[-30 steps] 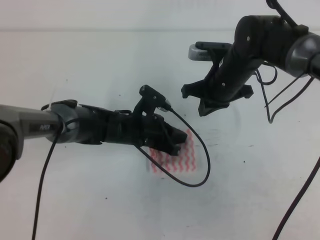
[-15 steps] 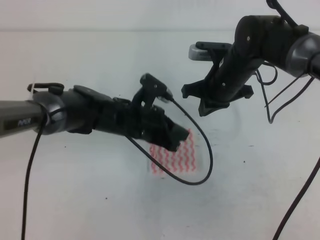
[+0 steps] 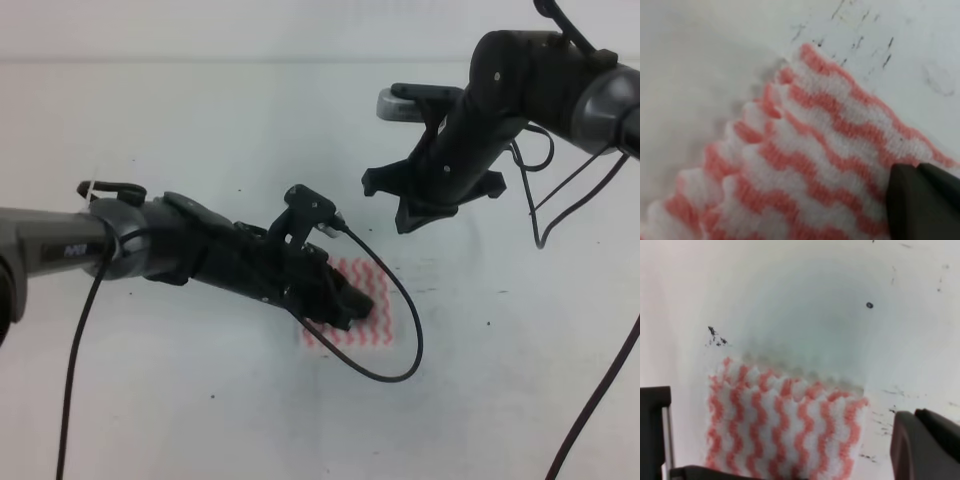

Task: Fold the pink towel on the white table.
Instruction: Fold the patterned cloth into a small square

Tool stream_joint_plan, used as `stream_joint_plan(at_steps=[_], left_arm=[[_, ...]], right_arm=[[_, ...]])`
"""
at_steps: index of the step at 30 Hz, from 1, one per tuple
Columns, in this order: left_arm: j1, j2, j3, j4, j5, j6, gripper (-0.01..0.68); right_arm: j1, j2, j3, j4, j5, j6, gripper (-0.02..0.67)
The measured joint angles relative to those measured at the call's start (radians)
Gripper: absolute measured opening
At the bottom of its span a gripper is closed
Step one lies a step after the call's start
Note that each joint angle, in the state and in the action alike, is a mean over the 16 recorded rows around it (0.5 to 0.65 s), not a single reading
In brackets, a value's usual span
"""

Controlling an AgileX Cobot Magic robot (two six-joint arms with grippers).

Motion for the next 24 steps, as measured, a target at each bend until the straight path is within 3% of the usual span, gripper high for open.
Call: stream_joint_plan(at_steps=[13,24], left_arm=[[0.000,-0.241,0.091,-0.034,-0.132,0.002,-0.003],[0.000,-0.590,0.323,-0.249,-0.350,0.095,-0.004]], right_arm=[[0.011,-0.192,0.076,-0.004,-0.007,-0.002,-0.018],[0.045,-0.566,0.353,-0.006,-0.128,0.010,-0.018]])
